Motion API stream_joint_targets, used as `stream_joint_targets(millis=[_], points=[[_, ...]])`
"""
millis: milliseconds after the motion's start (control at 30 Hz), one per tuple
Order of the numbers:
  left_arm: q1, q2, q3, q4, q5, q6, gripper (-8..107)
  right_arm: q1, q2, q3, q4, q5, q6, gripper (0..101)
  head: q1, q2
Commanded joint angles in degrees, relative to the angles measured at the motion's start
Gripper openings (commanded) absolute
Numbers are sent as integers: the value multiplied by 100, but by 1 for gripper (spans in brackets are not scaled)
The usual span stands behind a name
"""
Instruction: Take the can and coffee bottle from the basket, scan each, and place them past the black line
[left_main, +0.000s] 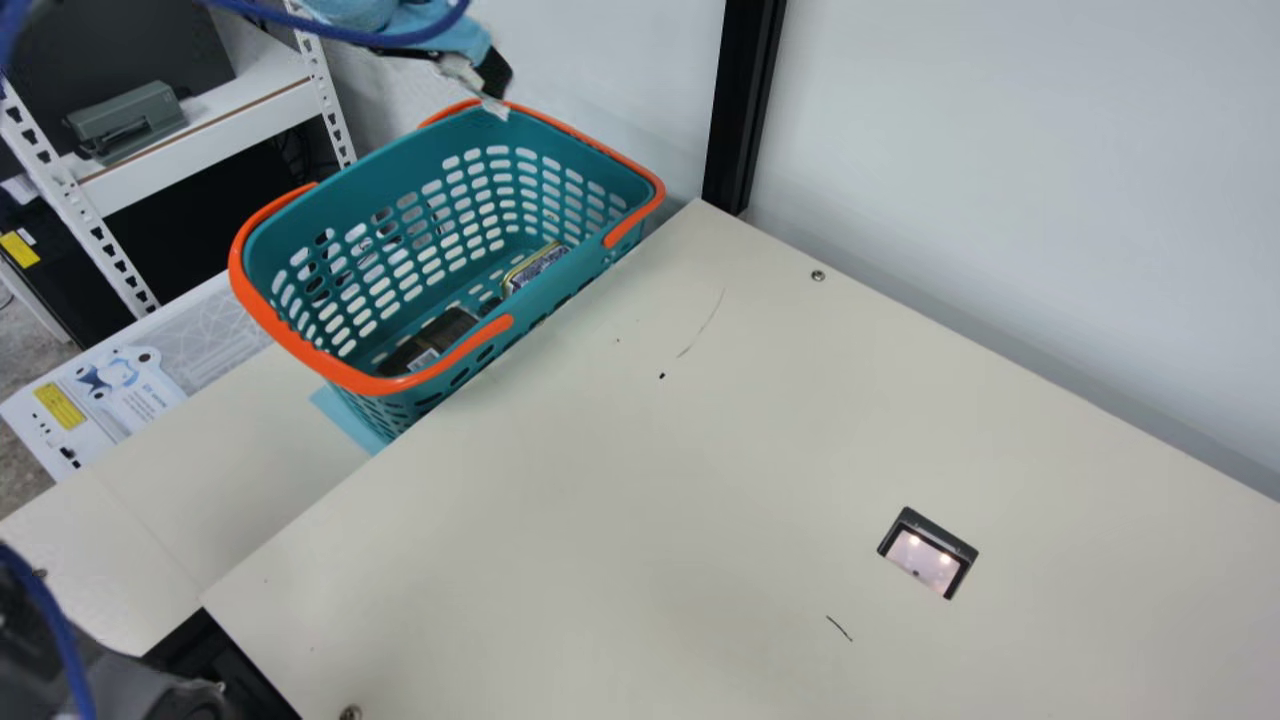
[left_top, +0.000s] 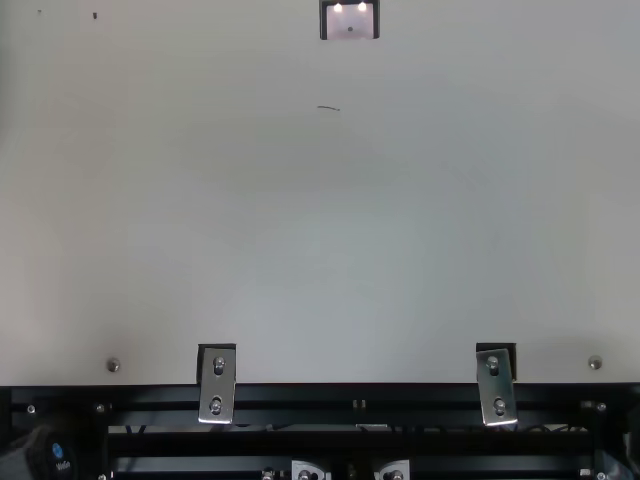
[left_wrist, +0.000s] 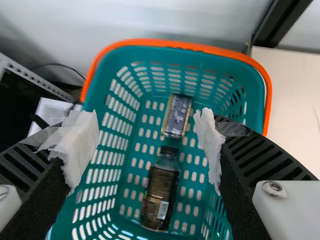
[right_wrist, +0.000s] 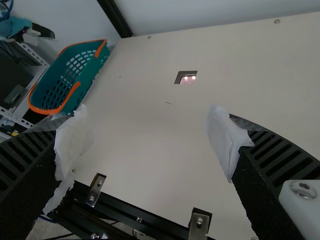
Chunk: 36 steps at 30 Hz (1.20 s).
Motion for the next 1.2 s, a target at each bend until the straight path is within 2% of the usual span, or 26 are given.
stream_joint_targets(millis=[0,267,533,733,1167], points=[[-40,484,-483,-86,353,38,90,0,0,0,0,0,0,101,-140,99],[-62,1475,-1356,-110,1046,156,90,0,0,0,0,0,0,101,-140,99],[-15,2266,-1748,-105,1344,483,90,0,0,0,0,0,0,101,-140,99],[27,2693,-1793,-110,1299,863,90,0,0,0,0,0,0,101,-140,99],[123,3415,-1491,-171,545,1734,90,0,0,0,0,0,0,101,-140,99]])
